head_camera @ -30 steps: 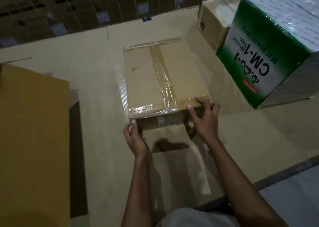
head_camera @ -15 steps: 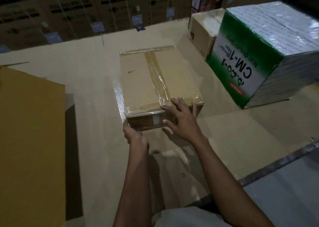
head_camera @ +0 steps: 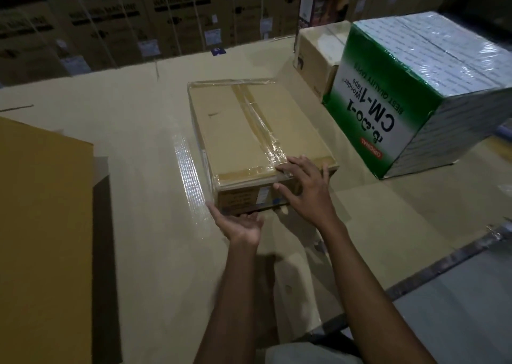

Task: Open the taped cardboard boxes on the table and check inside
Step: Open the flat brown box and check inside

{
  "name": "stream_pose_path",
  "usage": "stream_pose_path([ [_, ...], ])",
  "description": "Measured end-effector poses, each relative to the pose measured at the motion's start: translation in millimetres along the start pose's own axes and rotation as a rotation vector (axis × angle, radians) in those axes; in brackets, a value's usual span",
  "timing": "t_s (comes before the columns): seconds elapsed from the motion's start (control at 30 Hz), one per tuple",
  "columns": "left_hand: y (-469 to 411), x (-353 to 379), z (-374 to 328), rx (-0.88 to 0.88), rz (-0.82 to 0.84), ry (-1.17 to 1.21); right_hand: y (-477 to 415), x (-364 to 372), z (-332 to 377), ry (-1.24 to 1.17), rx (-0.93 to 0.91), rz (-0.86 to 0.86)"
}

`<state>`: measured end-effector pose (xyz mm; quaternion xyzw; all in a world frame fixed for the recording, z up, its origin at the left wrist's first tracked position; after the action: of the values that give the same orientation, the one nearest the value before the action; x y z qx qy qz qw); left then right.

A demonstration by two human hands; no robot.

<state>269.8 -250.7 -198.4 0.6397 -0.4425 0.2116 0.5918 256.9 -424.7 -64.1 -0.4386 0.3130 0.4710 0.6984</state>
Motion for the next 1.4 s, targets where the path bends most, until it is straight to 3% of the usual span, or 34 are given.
stream_pose_path([
  [0.2,8,10,25,-0.101,0.142,0.049,-5,-6,-14,-0.005,0.024,-0.042],
  [0.4,7,19,8,0.031,0.170,-0.102,-8,-13,-10,-0.031,0.077,-0.067],
  [0.57,7,18,7,-0.020,0.099,-0.071,-8,-28,-3,-0.072,0.135,-0.154],
  [0.77,-1,24,10,0.042,0.051,-0.318,-7,-33,-13,-0.114,0.192,-0.167],
  [1.0,13,34,20,-0.031,0.034,-0.140,-6,-34,-4,-0.113,0.179,-0.152],
  [1.13,16,29,26,-0.040,0.017,-0.186,-4,-30,5,-0.075,0.163,-0.143],
  [1.27,27,54,12,0.077,0.068,-0.183,-6,-32,12,-0.149,0.153,-0.121],
  [1.4,51,107,-21,0.359,0.169,-0.335,-12,-56,13,-0.313,0.144,-0.198],
])
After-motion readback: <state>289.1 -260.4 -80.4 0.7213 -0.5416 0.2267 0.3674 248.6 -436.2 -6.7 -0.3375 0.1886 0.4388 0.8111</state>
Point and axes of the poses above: each hand's wrist, its own y-axis away from the middle knuckle, its own x-axis out of the palm, z = x × y, the point moved 9 cm from there along -y, towards the middle knuckle, and after that the axes turned 12 degrees about y, right-handed, at the moved point
